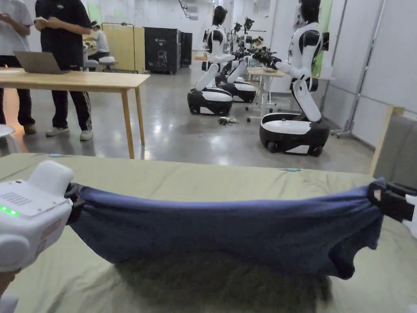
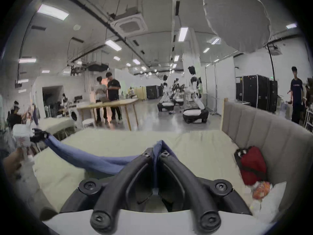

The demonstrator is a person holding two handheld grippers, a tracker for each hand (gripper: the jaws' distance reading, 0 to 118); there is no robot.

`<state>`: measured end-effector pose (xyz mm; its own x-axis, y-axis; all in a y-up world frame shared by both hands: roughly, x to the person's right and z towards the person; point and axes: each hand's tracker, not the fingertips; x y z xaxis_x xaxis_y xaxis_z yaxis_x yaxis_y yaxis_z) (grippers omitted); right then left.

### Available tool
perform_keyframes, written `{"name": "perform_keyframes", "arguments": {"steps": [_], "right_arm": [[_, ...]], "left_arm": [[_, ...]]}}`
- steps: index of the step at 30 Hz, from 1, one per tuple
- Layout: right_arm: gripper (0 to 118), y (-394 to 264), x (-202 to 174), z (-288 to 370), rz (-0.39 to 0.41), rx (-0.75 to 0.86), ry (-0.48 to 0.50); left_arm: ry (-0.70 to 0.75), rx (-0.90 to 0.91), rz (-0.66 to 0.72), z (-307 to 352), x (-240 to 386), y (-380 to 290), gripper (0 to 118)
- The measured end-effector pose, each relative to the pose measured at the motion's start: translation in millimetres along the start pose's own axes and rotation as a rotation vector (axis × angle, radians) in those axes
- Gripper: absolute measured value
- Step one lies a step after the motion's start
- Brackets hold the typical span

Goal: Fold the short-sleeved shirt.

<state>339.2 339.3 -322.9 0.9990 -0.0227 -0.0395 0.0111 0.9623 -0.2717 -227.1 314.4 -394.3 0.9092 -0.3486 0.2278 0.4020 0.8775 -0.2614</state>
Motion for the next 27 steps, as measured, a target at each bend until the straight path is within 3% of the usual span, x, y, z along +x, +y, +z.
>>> {"name": "perform_keyframes", "arguments": {"steps": [4,7,9,10,11,12,13,14,15,16,18,21,24,25,26,27], "right_arm": [[5,-108.7,0.8,24.9,0.087,-0.194,0.024],[5,-187.7,-1.8,28.2,0.072,-0.368,0.037],[5,-225.1,-5.0,26.3,0.084,-0.437,0.025],[6,-234.3,-6.3,25.9,0.084,-0.462,0.014],[10,-240.5,-7.0,26.3,0.071,-0.484,0.004],[24,-252.0,6.8,14.1,0.057,-0.485,0.000],[49,-247.9,6.8,16.1,0.050,-0.481,-0.001],[83,-239.0,5.6,21.6,0.050,-0.471,-0.001],[96,-225.0,3.3,29.2,0.048,-0.440,0.012],[98,-210.5,-1.0,39.2,0.049,-0.380,0.019],[98,-176.8,-21.7,71.3,0.063,-0.202,-0.043],[98,-140.4,-59.3,127.6,0.024,0.048,-0.057],[94,-133.2,-83.8,157.2,-0.032,0.174,-0.058],[80,-134.4,-89.1,159.0,-0.023,0.186,-0.070],[36,-135.9,-95.6,158.9,-0.001,0.192,-0.108],[5,-138.9,-100.5,155.8,0.023,0.182,-0.160]], "left_arm": [[-0.050,-0.172,0.033,27.8,36.2,-88.4,0],[-0.065,-0.288,0.094,28.9,55.8,-153.2,1],[-0.103,-0.376,0.147,28.9,66.2,-182.5,7],[-0.099,-0.396,0.171,28.3,69.2,-191.7,17],[-0.083,-0.418,0.178,28.9,72.2,-198.7,47],[-0.069,-0.409,0.186,34.5,71.4,-196.5,81],[-0.064,-0.403,0.204,40.0,70.9,-194.5,105],[-0.069,-0.360,0.241,51.5,67.2,-181.0,109],[-0.067,-0.283,0.258,68.1,65.9,-164.8,108],[-0.059,-0.208,0.263,84.1,66.5,-148.4,108],[-0.005,-0.104,0.249,122.8,71.8,-112.6,108],[-0.006,0.127,0.296,176.4,83.5,-92.3,109],[0.041,0.181,0.324,199.3,99.9,-87.6,105],[0.034,0.175,0.323,199.4,102.5,-91.2,94],[0.033,0.170,0.318,198.5,105.6,-92.6,60],[0.040,0.158,0.307,195.8,108.2,-94.5,19]]}}
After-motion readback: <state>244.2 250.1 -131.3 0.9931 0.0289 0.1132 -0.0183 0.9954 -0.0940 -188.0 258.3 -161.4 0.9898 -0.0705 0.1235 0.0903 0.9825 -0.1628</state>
